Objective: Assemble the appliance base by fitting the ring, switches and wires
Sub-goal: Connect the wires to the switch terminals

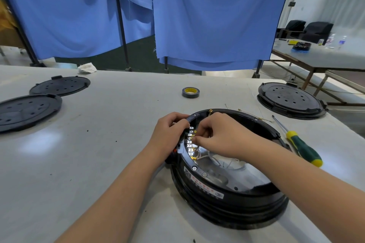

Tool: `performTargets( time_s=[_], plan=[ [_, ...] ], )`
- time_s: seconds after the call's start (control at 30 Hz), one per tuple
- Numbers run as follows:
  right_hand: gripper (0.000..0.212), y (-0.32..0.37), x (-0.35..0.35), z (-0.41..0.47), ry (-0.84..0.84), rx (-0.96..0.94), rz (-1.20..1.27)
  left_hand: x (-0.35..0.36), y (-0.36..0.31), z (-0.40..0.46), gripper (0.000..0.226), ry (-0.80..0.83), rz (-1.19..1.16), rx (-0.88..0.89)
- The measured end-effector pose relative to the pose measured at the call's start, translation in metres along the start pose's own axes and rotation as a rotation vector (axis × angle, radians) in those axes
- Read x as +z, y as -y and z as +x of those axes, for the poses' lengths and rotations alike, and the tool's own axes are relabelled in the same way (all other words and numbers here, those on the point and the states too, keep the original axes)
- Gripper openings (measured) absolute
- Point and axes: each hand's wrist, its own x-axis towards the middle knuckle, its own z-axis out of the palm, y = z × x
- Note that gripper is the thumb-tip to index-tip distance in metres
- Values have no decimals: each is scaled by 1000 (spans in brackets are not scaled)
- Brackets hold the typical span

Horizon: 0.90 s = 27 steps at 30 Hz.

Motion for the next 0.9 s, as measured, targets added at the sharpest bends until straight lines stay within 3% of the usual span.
performTargets(
  time_s=[0.63, 0.9],
  plan=[
    [16, 4, 0, -1, -4, -56, -172, 1, 1, 1, 20, 0, 12, 24],
    [13, 15, -5, -6, 6, -221, -464, 1, 1, 1, 20, 1, 22, 27]
  ],
)
